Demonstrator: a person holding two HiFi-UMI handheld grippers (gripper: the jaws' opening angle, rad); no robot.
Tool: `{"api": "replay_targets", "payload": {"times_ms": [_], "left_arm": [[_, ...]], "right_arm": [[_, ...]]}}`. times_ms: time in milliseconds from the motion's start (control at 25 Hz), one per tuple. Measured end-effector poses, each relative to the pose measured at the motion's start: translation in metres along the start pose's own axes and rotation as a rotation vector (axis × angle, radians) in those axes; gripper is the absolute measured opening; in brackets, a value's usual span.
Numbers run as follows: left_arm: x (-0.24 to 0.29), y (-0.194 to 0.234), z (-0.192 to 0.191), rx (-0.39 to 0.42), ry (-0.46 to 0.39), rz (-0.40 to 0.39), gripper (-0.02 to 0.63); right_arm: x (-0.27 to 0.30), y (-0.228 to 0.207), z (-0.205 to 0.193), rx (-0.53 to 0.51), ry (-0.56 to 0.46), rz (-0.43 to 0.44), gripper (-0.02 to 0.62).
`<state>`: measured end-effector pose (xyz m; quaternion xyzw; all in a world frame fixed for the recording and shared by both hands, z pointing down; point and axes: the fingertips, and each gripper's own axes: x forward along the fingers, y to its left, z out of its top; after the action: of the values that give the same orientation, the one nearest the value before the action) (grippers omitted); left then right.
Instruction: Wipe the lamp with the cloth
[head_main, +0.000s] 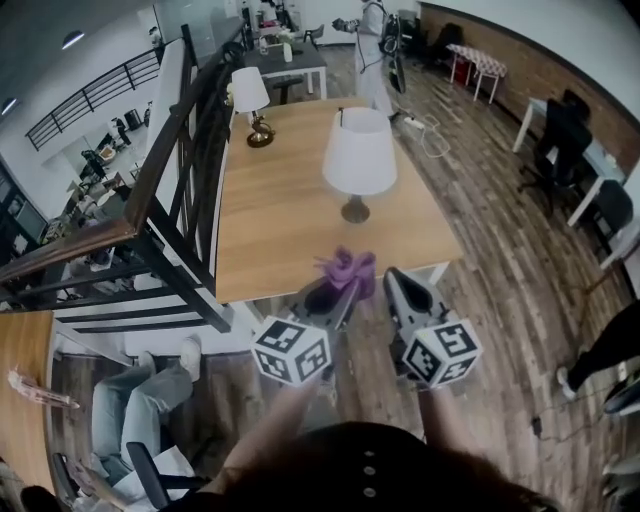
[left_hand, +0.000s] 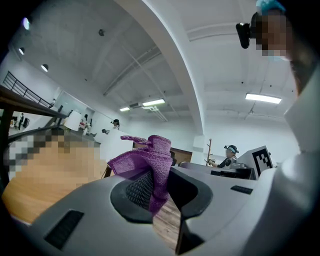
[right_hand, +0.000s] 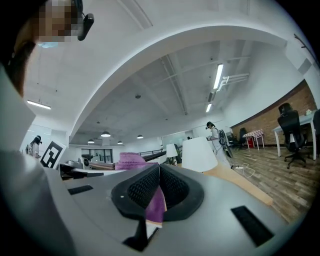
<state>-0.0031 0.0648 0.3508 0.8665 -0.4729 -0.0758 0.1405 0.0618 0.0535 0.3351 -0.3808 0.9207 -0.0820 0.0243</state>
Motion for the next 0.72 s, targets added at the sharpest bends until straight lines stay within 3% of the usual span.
{"api": "replay_targets", "payload": {"times_ms": [360, 720], "left_arm": [[0.073, 0.093, 0.03, 0.02, 0.026, -0.06, 0.077], [0.115, 0.163, 0.062, 0.032, 0.005, -0.085, 0.077]], "right_arm": [[0.115, -0.051, 0.013, 0.007, -0.039, -0.049, 0.012], [0.199, -0.066, 0.015, -0.005, -0.03, -0.081, 0.012]]}}
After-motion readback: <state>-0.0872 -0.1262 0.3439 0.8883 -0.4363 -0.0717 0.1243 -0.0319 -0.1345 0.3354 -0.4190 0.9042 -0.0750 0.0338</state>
